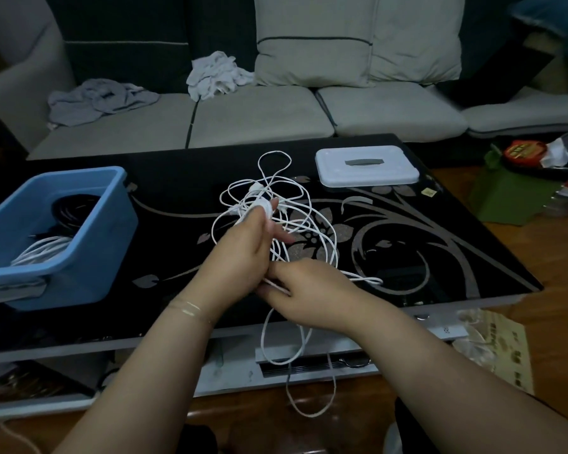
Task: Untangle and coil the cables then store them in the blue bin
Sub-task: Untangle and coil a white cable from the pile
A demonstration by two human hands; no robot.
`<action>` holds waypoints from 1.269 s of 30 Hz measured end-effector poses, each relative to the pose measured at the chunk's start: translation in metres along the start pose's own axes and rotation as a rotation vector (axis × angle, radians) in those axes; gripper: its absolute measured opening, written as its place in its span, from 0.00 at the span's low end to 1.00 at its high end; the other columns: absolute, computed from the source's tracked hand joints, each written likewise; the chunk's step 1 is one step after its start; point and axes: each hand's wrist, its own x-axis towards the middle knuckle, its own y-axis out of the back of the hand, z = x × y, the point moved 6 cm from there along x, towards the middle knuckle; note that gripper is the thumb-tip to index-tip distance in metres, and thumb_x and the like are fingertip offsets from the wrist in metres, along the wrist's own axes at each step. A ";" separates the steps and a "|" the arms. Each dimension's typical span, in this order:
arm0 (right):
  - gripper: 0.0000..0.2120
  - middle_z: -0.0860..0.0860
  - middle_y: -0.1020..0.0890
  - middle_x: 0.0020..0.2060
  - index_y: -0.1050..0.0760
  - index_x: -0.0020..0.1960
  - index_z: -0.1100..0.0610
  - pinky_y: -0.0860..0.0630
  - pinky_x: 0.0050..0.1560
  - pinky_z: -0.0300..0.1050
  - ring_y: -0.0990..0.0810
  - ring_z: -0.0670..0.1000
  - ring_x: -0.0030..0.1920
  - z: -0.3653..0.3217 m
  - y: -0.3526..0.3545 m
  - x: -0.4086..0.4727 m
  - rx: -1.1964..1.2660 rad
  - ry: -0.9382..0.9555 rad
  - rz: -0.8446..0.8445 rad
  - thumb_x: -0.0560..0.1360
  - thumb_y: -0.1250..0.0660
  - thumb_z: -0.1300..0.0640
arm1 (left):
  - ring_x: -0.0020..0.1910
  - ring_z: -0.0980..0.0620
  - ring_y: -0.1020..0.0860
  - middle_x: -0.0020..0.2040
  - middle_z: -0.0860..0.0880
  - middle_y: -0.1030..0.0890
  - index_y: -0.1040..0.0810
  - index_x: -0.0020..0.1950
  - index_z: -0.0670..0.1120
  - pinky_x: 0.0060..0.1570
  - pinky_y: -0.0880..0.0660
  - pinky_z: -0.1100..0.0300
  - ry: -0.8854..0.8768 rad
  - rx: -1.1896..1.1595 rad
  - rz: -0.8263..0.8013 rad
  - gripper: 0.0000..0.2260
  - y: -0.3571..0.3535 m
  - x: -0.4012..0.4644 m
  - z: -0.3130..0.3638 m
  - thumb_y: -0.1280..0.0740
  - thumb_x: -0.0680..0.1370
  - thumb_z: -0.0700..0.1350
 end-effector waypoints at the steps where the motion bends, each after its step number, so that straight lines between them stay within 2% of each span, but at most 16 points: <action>1: 0.08 0.45 0.28 0.29 0.27 0.47 0.48 0.35 0.32 0.44 0.28 0.47 0.32 -0.001 0.002 -0.001 0.033 0.006 0.016 0.79 0.41 0.46 | 0.60 0.60 0.25 0.49 0.57 0.18 0.28 0.59 0.47 0.59 0.29 0.61 0.011 0.118 -0.038 0.13 -0.001 0.001 -0.006 0.49 0.84 0.50; 4: 0.09 0.48 0.25 0.28 0.26 0.44 0.51 0.30 0.33 0.43 0.25 0.46 0.31 0.002 0.009 -0.001 0.157 -0.019 0.065 0.78 0.39 0.47 | 0.49 0.50 0.20 0.45 0.52 0.17 0.24 0.55 0.47 0.51 0.25 0.49 0.071 0.256 -0.106 0.23 0.007 0.003 -0.016 0.52 0.80 0.60; 7: 0.08 0.48 0.20 0.28 0.26 0.41 0.47 0.25 0.35 0.47 0.20 0.47 0.29 0.017 0.015 0.000 0.476 -0.067 0.093 0.78 0.39 0.48 | 0.39 0.57 0.21 0.38 0.54 0.18 0.21 0.46 0.47 0.43 0.26 0.56 0.081 0.058 -0.169 0.27 0.006 -0.002 -0.008 0.51 0.78 0.65; 9: 0.10 0.45 0.21 0.27 0.27 0.40 0.48 0.27 0.34 0.45 0.24 0.42 0.27 0.023 0.020 0.002 0.574 -0.065 0.130 0.79 0.39 0.50 | 0.27 0.59 0.30 0.27 0.55 0.26 0.26 0.37 0.46 0.30 0.33 0.64 0.129 -0.165 -0.245 0.26 0.001 -0.006 -0.002 0.49 0.79 0.64; 10: 0.10 0.42 0.22 0.28 0.27 0.39 0.48 0.29 0.38 0.43 0.25 0.39 0.30 0.025 0.023 0.002 0.587 -0.060 0.159 0.80 0.38 0.52 | 0.24 0.58 0.35 0.25 0.55 0.30 0.28 0.36 0.46 0.27 0.37 0.65 0.145 -0.266 -0.277 0.24 -0.001 -0.007 0.000 0.48 0.79 0.62; 12: 0.12 0.41 0.24 0.31 0.27 0.38 0.48 0.29 0.44 0.43 0.26 0.39 0.36 0.027 0.027 0.004 0.573 -0.060 0.210 0.80 0.38 0.53 | 0.24 0.57 0.40 0.25 0.55 0.34 0.28 0.36 0.48 0.24 0.42 0.66 0.149 -0.377 -0.320 0.20 -0.001 -0.006 0.002 0.45 0.80 0.60; 15: 0.13 0.44 0.24 0.33 0.29 0.38 0.48 0.26 0.45 0.51 0.24 0.47 0.39 0.027 0.025 0.001 0.389 -0.102 0.221 0.80 0.42 0.46 | 0.25 0.57 0.40 0.25 0.54 0.35 0.27 0.33 0.51 0.24 0.42 0.64 0.141 -0.328 -0.342 0.20 0.000 -0.006 0.002 0.45 0.81 0.57; 18: 0.18 0.48 0.26 0.30 0.32 0.40 0.50 0.29 0.37 0.47 0.26 0.50 0.36 0.026 0.028 -0.003 0.062 -0.155 0.242 0.78 0.46 0.38 | 0.23 0.57 0.40 0.24 0.53 0.35 0.28 0.34 0.47 0.24 0.42 0.65 0.193 -0.281 -0.368 0.21 0.000 -0.008 0.000 0.47 0.82 0.55; 20: 0.19 0.48 0.29 0.27 0.35 0.37 0.50 0.34 0.34 0.45 0.30 0.48 0.32 0.029 0.031 -0.005 0.059 -0.177 0.286 0.76 0.44 0.36 | 0.22 0.57 0.43 0.23 0.53 0.38 0.31 0.35 0.44 0.21 0.44 0.67 0.255 -0.386 -0.415 0.21 -0.001 -0.011 -0.002 0.47 0.82 0.55; 24: 0.27 0.49 0.31 0.26 0.31 0.36 0.57 0.33 0.34 0.48 0.32 0.48 0.30 0.033 0.027 0.002 0.381 -0.103 0.342 0.72 0.40 0.32 | 0.21 0.58 0.47 0.23 0.53 0.42 0.33 0.30 0.50 0.21 0.49 0.70 0.289 -0.724 -0.528 0.22 -0.005 -0.018 0.000 0.43 0.77 0.63; 26: 0.30 0.46 0.33 0.24 0.29 0.37 0.63 0.37 0.29 0.41 0.34 0.43 0.27 0.032 0.024 0.005 0.633 -0.069 0.343 0.73 0.40 0.33 | 0.19 0.59 0.46 0.23 0.54 0.40 0.28 0.31 0.50 0.21 0.49 0.72 0.259 -0.902 -0.602 0.21 -0.010 -0.020 0.004 0.34 0.73 0.64; 28: 0.25 0.43 0.34 0.20 0.29 0.33 0.57 0.41 0.24 0.32 0.37 0.40 0.22 0.029 0.019 0.008 0.894 -0.078 0.306 0.75 0.41 0.37 | 0.18 0.61 0.43 0.22 0.55 0.38 0.21 0.39 0.46 0.20 0.48 0.73 0.226 -1.065 -0.643 0.16 -0.013 -0.020 0.008 0.27 0.71 0.58; 31: 0.20 0.45 0.41 0.21 0.32 0.38 0.56 0.48 0.21 0.33 0.44 0.42 0.20 0.024 0.010 0.008 1.188 -0.170 0.246 0.71 0.44 0.39 | 0.16 0.63 0.42 0.21 0.56 0.39 0.20 0.47 0.40 0.19 0.49 0.73 0.282 -1.192 -0.578 0.11 -0.017 -0.018 0.009 0.29 0.74 0.48; 34: 0.23 0.46 0.41 0.20 0.30 0.43 0.56 0.47 0.22 0.32 0.45 0.44 0.19 0.026 0.004 0.010 1.246 -0.250 0.250 0.72 0.46 0.35 | 0.15 0.63 0.43 0.20 0.56 0.38 0.16 0.48 0.41 0.18 0.50 0.73 0.359 -1.291 -0.498 0.14 -0.022 -0.016 0.012 0.38 0.78 0.47; 36: 0.20 0.46 0.40 0.19 0.30 0.42 0.54 0.46 0.22 0.32 0.44 0.44 0.19 0.030 0.002 0.011 1.258 -0.280 0.266 0.78 0.48 0.38 | 0.14 0.64 0.43 0.21 0.55 0.31 0.15 0.45 0.42 0.17 0.51 0.71 0.371 -1.339 -0.429 0.19 -0.024 -0.014 0.017 0.43 0.78 0.49; 38: 0.14 0.45 0.40 0.19 0.32 0.44 0.52 0.46 0.22 0.33 0.43 0.44 0.19 0.030 -0.001 0.011 1.256 -0.315 0.262 0.83 0.50 0.48 | 0.13 0.62 0.42 0.31 0.51 0.18 0.15 0.43 0.41 0.15 0.51 0.71 0.374 -1.414 -0.300 0.21 -0.021 -0.009 0.016 0.44 0.76 0.51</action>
